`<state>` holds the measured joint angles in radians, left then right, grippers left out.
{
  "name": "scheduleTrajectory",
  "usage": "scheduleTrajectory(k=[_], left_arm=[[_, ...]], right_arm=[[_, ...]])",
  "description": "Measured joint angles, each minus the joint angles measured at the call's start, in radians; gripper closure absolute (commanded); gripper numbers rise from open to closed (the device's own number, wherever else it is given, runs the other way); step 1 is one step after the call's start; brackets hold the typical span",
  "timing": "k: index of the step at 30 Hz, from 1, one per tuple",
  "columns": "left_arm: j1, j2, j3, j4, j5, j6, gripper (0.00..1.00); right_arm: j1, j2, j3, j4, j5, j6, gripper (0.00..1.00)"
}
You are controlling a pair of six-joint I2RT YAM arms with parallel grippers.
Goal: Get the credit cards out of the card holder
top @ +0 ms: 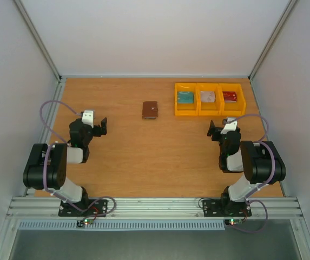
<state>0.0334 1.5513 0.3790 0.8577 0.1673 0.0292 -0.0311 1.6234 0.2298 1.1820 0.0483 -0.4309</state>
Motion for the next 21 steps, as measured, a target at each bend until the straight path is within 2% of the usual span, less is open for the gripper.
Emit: scheduleTrajectory(k=[7, 11, 14, 16, 18, 21], left_arm=[[0.0, 0.0, 0.0, 0.0, 0.0, 0.0, 0.01], [0.0, 0.0, 0.0, 0.0, 0.028, 0.004, 0.0], [0.0, -0.011, 0.001, -0.019, 0.066, 0.013, 0.01], [0.002, -0.031, 0.023, -0.091, 0.084, 0.013, 0.01], [0.007, -0.069, 0.097, -0.243, 0.099, 0.013, 0.01], [0.011, -0.113, 0.289, -0.487, 0.12, 0.025, 0.0]], right_arm=[[0.0, -0.013, -0.02, 0.022, 0.014, 0.001, 0.01], [0.0, -0.195, -0.03, -0.096, 0.031, 0.003, 0.01], [0.0, -0.386, 0.018, -0.263, 0.024, 0.014, 0.01], [0.0, -0.484, 0.124, -0.441, -0.001, 0.035, 0.02], [0.002, -0.516, 0.292, -0.639, -0.041, 0.068, 0.05], [0.043, -0.494, 0.537, -0.891, -0.079, 0.105, 0.06]])
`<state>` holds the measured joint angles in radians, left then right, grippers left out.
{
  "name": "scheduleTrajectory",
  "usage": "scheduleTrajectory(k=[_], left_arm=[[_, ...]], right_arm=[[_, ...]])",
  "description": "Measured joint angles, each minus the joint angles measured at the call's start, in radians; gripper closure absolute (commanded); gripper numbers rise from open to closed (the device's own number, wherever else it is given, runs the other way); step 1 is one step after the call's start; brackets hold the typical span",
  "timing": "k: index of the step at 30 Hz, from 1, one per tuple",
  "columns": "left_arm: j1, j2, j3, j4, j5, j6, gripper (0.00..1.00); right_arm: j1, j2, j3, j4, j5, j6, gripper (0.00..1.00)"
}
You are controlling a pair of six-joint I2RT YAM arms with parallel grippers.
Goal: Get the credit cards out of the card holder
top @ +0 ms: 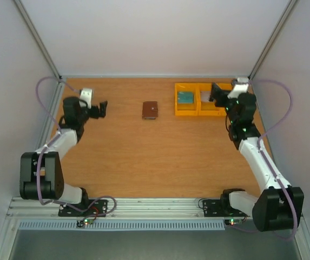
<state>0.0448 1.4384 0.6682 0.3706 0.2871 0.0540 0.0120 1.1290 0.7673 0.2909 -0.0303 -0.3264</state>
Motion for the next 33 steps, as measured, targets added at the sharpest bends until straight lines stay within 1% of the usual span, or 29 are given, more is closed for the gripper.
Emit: scheduleTrajectory(k=[2, 3, 5, 8, 10, 14, 16, 23, 26, 29, 33], left_arm=[[0.0, -0.005, 0.181, -0.176, 0.011, 0.01, 0.01], [0.0, -0.002, 0.247, -0.23, 0.013, 0.011, 0.01], [0.0, 0.009, 0.409, -0.395, 0.019, 0.011, 0.01], [0.0, 0.031, 0.555, -0.58, 0.013, 0.006, 0.01], [0.001, 0.05, 0.615, -0.698, 0.013, 0.005, 0.01], [0.001, 0.065, 0.633, -0.863, 0.022, 0.006, 0.01], [0.0, 0.066, 0.629, -0.914, 0.037, 0.006, 0.01], [-0.008, 0.068, 0.594, -0.959, 0.117, -0.003, 0.0], [-0.013, 0.077, 0.572, -0.954, 0.153, -0.017, 0.0], [-0.023, 0.098, 0.558, -0.951, 0.177, -0.022, 0.01], [-0.08, 0.177, 0.576, -0.96, 0.193, -0.024, 0.0]], right_arm=[[0.085, 0.039, 0.15, -0.149, -0.004, 0.018, 0.06], [0.141, 0.068, 0.217, -0.221, -0.001, 0.022, 0.07], [0.253, 0.154, 0.351, -0.363, 0.014, 0.023, 0.09], [0.379, 0.349, 0.581, -0.572, 0.023, 0.031, 0.11], [0.433, 0.485, 0.711, -0.678, 0.018, 0.041, 0.12], [0.48, 0.721, 0.908, -0.874, -0.013, 0.063, 0.17], [0.487, 0.824, 0.994, -0.945, -0.032, 0.076, 0.18], [0.51, 1.202, 1.374, -1.175, -0.052, 0.108, 0.19], [0.528, 1.352, 1.536, -1.266, -0.045, 0.124, 0.16], [0.537, 1.456, 1.651, -1.349, -0.012, 0.136, 0.15], [0.541, 1.497, 1.712, -1.4, 0.013, 0.148, 0.14]])
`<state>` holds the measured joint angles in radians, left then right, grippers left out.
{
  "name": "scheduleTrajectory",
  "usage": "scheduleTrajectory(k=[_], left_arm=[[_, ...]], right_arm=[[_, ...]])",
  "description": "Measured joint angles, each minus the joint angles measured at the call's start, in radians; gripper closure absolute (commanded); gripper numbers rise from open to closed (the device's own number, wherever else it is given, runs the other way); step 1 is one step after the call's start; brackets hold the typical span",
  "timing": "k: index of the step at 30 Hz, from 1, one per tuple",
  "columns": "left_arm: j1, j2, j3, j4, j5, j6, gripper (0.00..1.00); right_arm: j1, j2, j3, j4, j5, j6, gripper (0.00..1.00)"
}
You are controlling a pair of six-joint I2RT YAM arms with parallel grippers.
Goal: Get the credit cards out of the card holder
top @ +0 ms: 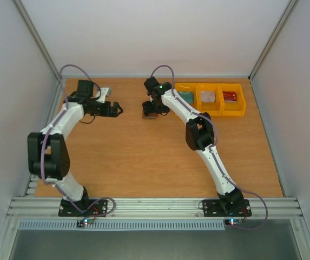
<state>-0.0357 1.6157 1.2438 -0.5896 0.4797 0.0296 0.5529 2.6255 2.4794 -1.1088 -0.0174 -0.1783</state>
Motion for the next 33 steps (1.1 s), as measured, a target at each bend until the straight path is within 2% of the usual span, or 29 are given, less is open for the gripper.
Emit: scheduleTrajectory(k=[4, 9, 15, 22, 26, 33], left_arm=[[-0.062, 0.144, 0.089, -0.014, 0.021, -0.001, 0.01], [-0.087, 0.251, 0.159, -0.022, 0.038, -0.028, 0.03], [-0.09, 0.444, 0.368, -0.044, 0.071, -0.075, 0.25], [-0.105, 0.713, 0.591, -0.113, 0.148, -0.14, 0.27], [-0.122, 0.731, 0.611, -0.115, 0.198, -0.165, 0.28], [-0.146, 0.748, 0.611, -0.103, 0.274, -0.2, 0.29]], right_arm=[[-0.001, 0.018, 0.03, -0.019, -0.022, 0.003, 0.17], [-0.016, 0.033, 0.042, -0.02, -0.092, 0.009, 0.21], [-0.038, 0.033, 0.042, -0.013, -0.178, 0.018, 0.27], [-0.063, 0.039, 0.037, 0.013, -0.316, 0.026, 0.52], [-0.071, 0.051, 0.035, 0.035, -0.372, 0.031, 0.66], [-0.081, 0.063, 0.031, 0.094, -0.465, 0.051, 0.64]])
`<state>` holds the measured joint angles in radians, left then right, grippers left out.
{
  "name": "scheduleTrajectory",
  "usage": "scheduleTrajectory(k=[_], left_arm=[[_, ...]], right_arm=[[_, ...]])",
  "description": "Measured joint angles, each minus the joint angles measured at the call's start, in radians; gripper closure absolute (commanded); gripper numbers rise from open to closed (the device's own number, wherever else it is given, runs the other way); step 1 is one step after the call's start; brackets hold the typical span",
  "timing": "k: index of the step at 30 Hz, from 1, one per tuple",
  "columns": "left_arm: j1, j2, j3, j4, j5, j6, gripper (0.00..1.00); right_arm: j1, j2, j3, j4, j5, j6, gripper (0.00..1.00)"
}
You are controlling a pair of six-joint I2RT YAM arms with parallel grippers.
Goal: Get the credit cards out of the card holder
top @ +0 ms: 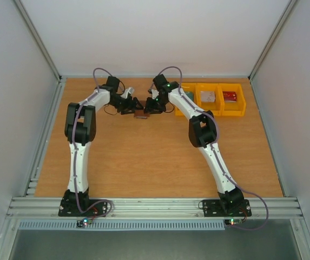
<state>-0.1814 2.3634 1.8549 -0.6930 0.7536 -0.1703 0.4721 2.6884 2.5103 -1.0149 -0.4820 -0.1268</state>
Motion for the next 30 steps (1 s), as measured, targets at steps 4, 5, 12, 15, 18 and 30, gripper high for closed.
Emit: scheduleTrajectory(k=[4, 5, 12, 15, 18, 30], left_arm=[[0.012, 0.009, -0.004, 0.015, 0.052, -0.025, 0.35], [0.014, 0.009, -0.012, 0.025, 0.063, -0.034, 0.38], [0.027, -0.011, -0.122, 0.173, 0.151, -0.107, 0.45], [0.029, -0.026, -0.163, 0.237, 0.164, -0.15, 0.48], [0.031, -0.027, -0.176, 0.265, 0.164, -0.192, 0.45], [0.023, -0.104, -0.223, 0.274, 0.163, -0.16, 0.24]], right_arm=[[-0.008, 0.0, -0.002, 0.031, -0.021, -0.001, 0.65], [-0.011, 0.0, -0.002, 0.039, -0.026, -0.002, 0.66], [-0.036, -0.001, -0.011, 0.081, -0.069, -0.014, 0.77], [-0.044, -0.01, -0.05, 0.116, -0.095, -0.02, 0.86], [-0.054, -0.023, -0.085, 0.139, -0.126, -0.021, 0.98], [-0.03, -0.246, -0.324, 0.24, -0.156, 0.001, 0.99]])
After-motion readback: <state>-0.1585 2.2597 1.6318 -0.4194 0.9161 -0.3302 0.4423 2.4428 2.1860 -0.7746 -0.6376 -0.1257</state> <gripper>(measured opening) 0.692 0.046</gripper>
